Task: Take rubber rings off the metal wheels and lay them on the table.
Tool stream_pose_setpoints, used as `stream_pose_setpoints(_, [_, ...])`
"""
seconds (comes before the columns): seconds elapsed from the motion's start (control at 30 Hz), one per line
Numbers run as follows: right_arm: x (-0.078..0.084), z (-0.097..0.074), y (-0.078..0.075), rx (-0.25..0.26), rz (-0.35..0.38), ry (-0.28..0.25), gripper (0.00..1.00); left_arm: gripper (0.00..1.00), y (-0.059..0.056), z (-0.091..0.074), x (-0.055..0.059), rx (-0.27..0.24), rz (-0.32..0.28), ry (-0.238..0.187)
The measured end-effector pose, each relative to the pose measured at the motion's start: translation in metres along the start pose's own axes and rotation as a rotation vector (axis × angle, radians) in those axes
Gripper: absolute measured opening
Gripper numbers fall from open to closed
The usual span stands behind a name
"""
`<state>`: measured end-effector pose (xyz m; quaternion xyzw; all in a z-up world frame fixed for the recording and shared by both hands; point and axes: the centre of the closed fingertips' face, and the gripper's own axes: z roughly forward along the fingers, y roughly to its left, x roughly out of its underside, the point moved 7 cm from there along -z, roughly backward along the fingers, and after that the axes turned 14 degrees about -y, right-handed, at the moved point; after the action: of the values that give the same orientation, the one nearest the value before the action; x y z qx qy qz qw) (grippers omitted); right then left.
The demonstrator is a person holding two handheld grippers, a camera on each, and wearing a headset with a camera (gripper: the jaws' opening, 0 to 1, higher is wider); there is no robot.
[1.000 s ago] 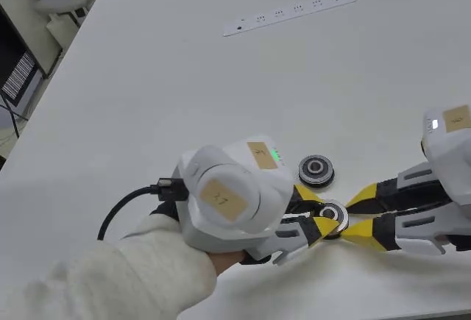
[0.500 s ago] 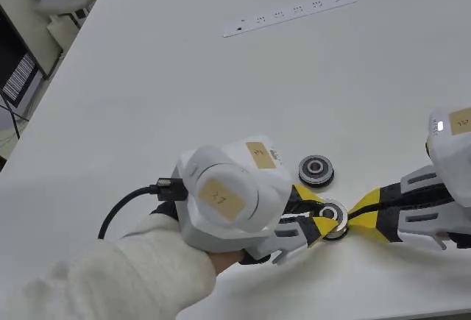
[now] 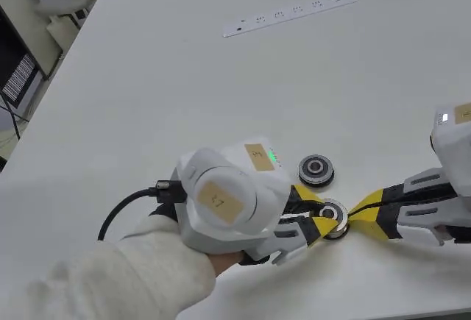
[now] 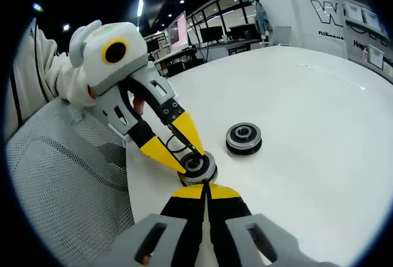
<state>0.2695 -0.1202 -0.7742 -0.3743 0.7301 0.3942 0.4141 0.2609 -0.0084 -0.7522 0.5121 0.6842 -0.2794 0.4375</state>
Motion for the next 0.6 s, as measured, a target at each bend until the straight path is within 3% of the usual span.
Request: stream_pose_setpoints(0.6, [-0.0032, -0.0056, -0.0023, 0.016, 0.133, -0.047, 0.00, 0.14, -0.0003, -0.0003, 0.0002, -0.003, -0.003, -0.003])
